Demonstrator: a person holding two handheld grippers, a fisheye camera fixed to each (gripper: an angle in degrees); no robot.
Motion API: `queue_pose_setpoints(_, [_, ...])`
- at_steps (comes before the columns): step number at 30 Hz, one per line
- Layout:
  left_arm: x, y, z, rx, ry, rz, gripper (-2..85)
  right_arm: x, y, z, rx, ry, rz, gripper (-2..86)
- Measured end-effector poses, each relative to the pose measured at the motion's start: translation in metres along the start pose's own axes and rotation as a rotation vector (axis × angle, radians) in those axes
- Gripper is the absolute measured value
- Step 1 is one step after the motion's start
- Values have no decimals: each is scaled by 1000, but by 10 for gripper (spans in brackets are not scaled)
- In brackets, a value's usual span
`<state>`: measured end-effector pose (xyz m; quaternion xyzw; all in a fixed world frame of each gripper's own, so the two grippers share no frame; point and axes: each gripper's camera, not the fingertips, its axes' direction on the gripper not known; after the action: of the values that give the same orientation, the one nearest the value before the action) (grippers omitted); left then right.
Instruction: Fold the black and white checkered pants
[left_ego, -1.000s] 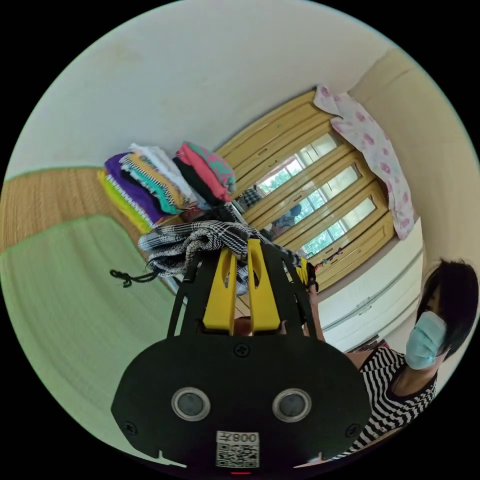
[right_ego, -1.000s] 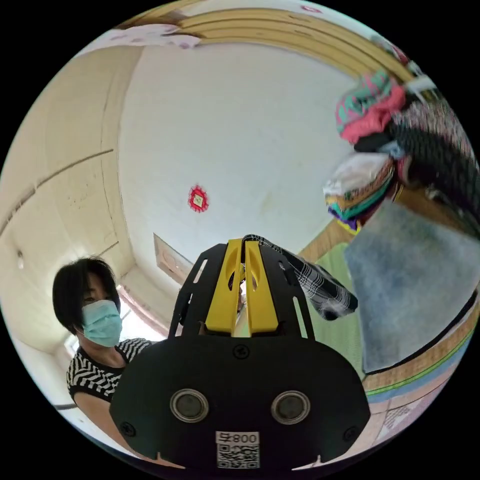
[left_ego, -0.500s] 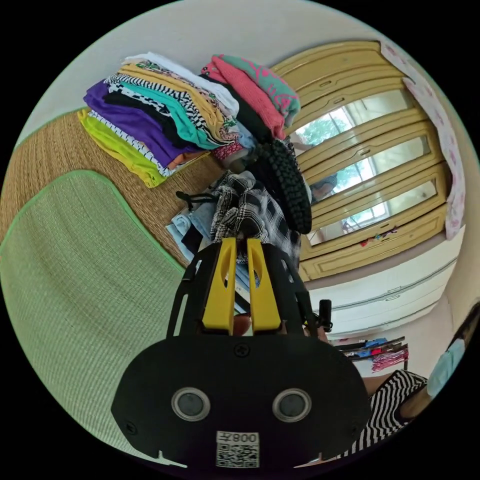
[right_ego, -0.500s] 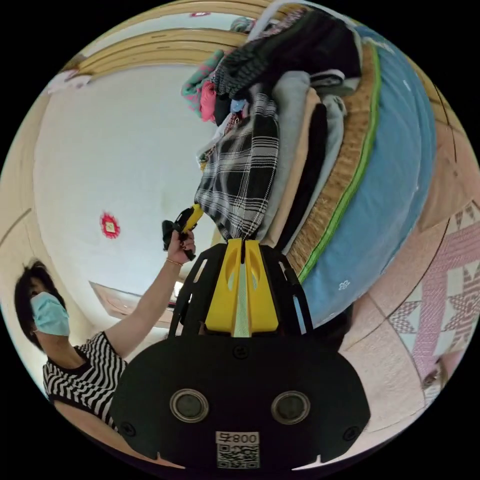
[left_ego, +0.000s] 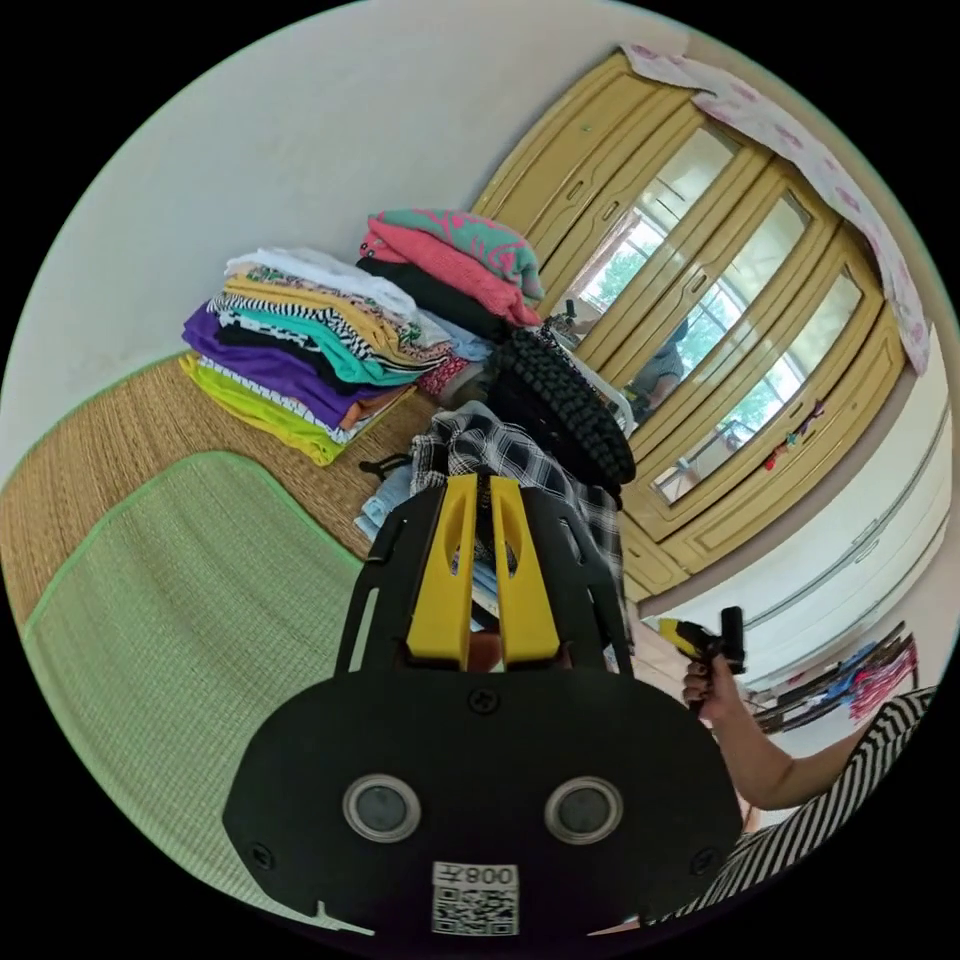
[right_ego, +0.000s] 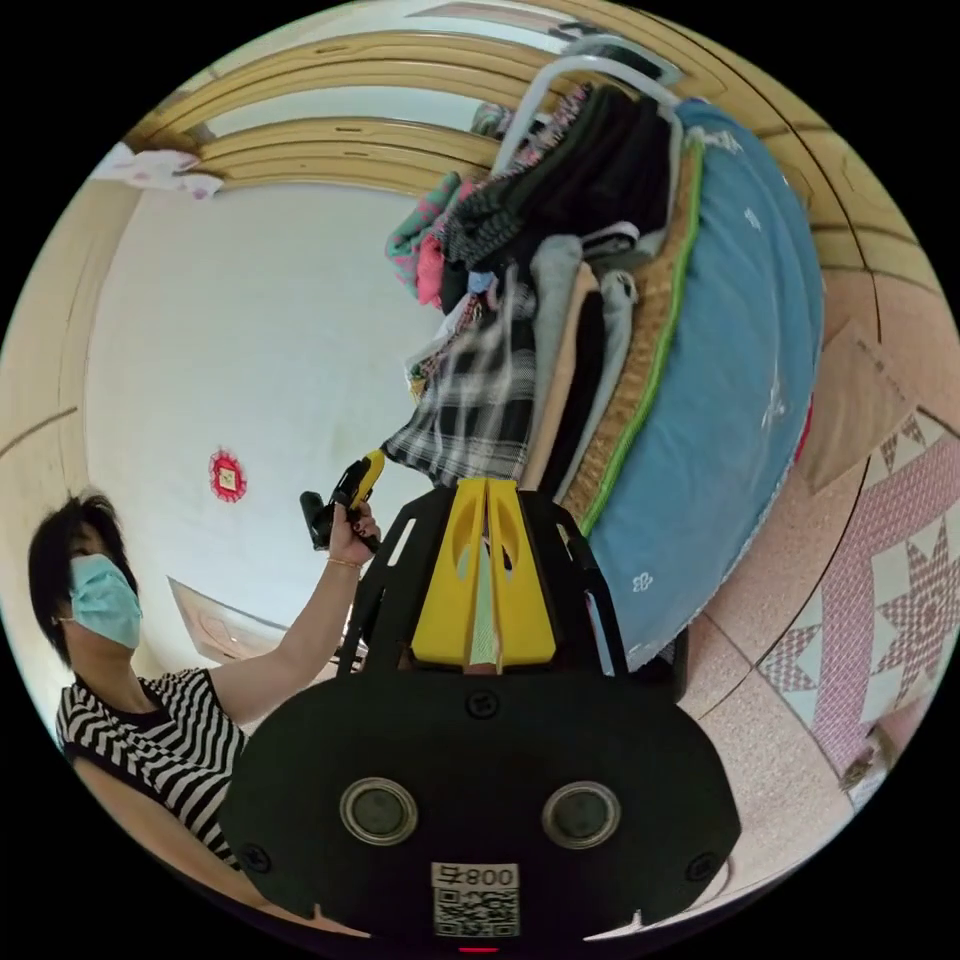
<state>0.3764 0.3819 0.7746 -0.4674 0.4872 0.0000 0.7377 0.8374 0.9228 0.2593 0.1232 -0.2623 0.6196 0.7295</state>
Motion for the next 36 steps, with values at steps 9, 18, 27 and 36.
queue_pose_setpoints(9, [-26,14,32,-109,-34,-118,3,-50,-16,77,-253,276,-167,1])
queue_pose_setpoints(18, [-31,138,-13,-310,-133,-87,1,-70,43,31,-106,157,-125,0])
queue_pose_setpoints(27, [2,252,-12,-552,-359,-22,2,-141,96,38,-174,159,-231,2])
queue_pose_setpoints(36, [-9,258,-11,-529,-253,-73,3,-229,50,83,-78,343,-527,31])
